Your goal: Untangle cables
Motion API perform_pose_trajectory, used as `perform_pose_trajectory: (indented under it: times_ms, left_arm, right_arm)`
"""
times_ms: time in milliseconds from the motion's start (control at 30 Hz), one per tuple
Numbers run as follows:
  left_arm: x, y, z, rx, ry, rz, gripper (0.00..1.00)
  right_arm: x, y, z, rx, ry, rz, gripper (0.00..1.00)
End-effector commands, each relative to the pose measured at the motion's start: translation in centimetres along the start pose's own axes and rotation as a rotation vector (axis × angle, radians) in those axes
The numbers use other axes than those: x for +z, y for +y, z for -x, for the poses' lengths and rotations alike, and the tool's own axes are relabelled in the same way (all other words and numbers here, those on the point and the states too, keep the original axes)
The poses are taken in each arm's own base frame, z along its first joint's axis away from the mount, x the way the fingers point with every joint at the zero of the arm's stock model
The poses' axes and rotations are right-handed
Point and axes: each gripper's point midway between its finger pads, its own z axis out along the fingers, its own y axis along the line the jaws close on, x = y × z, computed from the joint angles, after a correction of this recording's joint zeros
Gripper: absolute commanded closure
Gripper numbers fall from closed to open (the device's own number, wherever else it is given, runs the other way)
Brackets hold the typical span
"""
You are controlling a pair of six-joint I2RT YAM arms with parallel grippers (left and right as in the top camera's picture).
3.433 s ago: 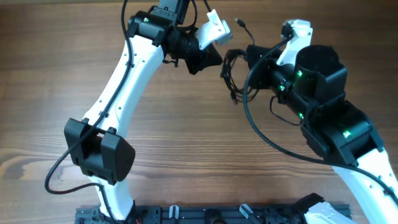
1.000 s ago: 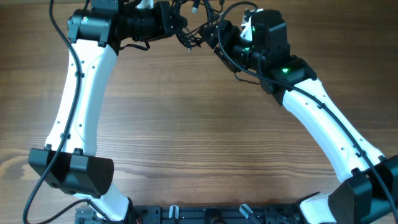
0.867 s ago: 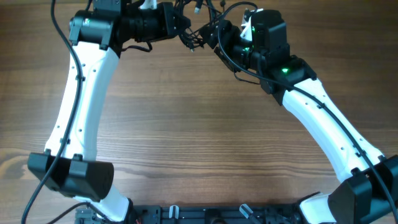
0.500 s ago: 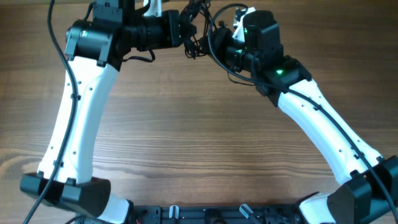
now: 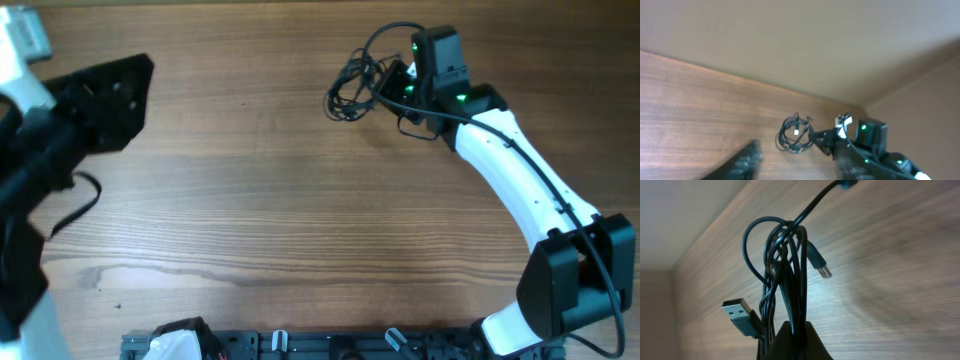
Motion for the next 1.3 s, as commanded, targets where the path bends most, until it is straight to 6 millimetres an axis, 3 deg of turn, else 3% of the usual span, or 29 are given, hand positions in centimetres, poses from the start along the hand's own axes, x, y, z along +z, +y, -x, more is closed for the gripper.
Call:
perform_pose_trajectory:
  times_ms: [0, 67, 167, 200, 300, 400, 467, 567, 700, 833, 1033, 1133, 1267]
  left_arm:
    - [4.5, 0.5, -1.8, 0.101, 0.142, -0.047, 0.15]
    - [7.2, 0.3, -3.2, 0.16, 0.224, -0.085, 0.0]
    - [13.3, -0.4, -6.8, 0.14, 0.404, -0.198, 0.0]
    - [15.9, 0.6, -8.0, -0.017, 0.478, -0.173, 0.0]
    - [18.9, 1.0, -9.6, -0.248, 0.581, -0.201, 0.0]
    - [19.9, -1.6, -9.9, -0.353, 0.672, -0.435, 0.0]
    - [20.5, -1.7, -9.8, -0.374, 0.673, -0.452, 0.0]
    - [19.9, -3.4, -8.9, -0.408, 0.697, -0.584, 0.0]
    - [21.7, -2.9, -8.1, -0.486, 0.679, -0.544, 0.0]
    - [24.3, -0.8, -9.4, -0.535, 0.7, -0.475, 0.0]
    - [25.0, -0.3, -9.9, -0.534, 0.708, -0.472, 0.0]
    - [25.0, -0.8, -10.1, -0.529, 0.717, -0.484, 0.05]
    - [25.0, -3.8, -12.2, -0.44, 0.759, -0.54, 0.11]
  right_arm:
    - [-0.9, 4.7, -2.0, -0.088, 0.056, 0.151, 0.96]
    - [-1.7, 6.5, -2.4, -0.108, 0.074, 0.231, 0.96]
    - [-4.8, 9.5, -0.9, -0.143, 0.0, 0.345, 0.96]
    - [-6.8, 10.4, 1.0, -0.127, -0.079, 0.379, 0.96]
    - [-9.0, 10.9, 3.5, -0.08, -0.157, 0.425, 0.96]
    - [-10.5, 11.7, 4.3, -0.091, -0.177, 0.484, 0.96]
    - [-10.9, 12.1, 4.3, -0.099, -0.181, 0.503, 0.96]
    - [-11.6, 12.8, 4.2, -0.105, -0.178, 0.534, 0.96]
    - [-14.0, 14.8, 4.7, -0.099, -0.207, 0.632, 0.96]
    - [-17.6, 16.3, 5.6, -0.107, -0.252, 0.738, 0.96]
    - [-19.9, 15.8, 6.2, -0.111, -0.231, 0.786, 0.96]
    - [-19.9, 15.8, 6.2, -0.112, -0.231, 0.783, 0.96]
    - [-20.0, 15.3, 6.9, -0.102, -0.252, 0.772, 0.96]
